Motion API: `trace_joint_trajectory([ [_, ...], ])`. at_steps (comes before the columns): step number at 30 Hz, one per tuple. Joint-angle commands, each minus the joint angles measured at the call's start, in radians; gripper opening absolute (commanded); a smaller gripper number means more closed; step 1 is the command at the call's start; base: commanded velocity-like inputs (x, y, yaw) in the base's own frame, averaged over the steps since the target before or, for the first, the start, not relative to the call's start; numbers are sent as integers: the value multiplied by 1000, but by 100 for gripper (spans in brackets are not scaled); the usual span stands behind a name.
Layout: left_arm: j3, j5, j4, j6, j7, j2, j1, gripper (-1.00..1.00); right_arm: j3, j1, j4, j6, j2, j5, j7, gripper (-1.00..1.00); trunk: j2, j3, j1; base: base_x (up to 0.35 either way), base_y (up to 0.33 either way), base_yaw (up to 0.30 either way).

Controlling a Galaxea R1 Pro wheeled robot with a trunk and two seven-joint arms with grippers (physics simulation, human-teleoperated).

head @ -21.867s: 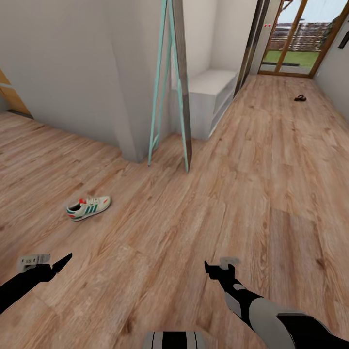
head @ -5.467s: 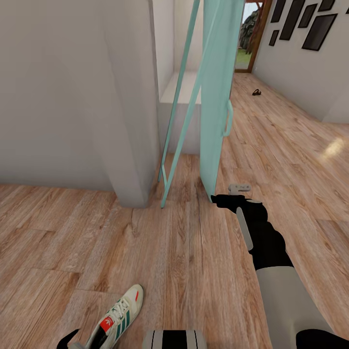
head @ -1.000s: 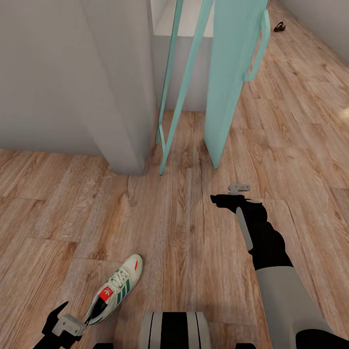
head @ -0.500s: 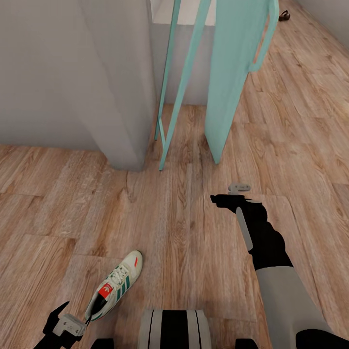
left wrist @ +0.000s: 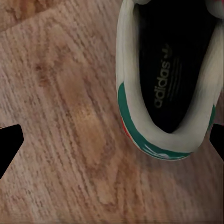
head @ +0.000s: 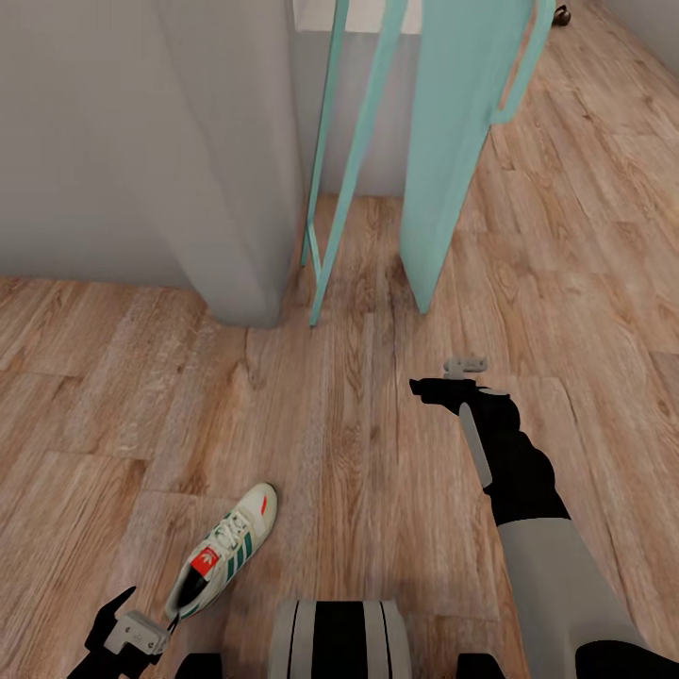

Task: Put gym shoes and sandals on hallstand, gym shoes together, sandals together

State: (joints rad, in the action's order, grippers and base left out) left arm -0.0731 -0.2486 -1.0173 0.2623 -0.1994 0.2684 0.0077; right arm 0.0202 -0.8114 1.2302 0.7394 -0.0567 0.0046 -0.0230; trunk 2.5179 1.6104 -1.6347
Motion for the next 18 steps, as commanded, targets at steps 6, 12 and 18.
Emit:
trace_joint_trajectory([
  [6,17,0,0,0,1,0,-1,100,0,0,0,0,0,0,0,100,1,8,-1,0,0,0],
  [12,26,0,0,0,1,0,-15,100,0,0,0,0,0,0,0,100,1,8,-1,0,0,0],
  [18,28,0,0,0,2,0,-19,100,0,0,0,0,0,0,0,100,2,31,-4,0,0,0],
])
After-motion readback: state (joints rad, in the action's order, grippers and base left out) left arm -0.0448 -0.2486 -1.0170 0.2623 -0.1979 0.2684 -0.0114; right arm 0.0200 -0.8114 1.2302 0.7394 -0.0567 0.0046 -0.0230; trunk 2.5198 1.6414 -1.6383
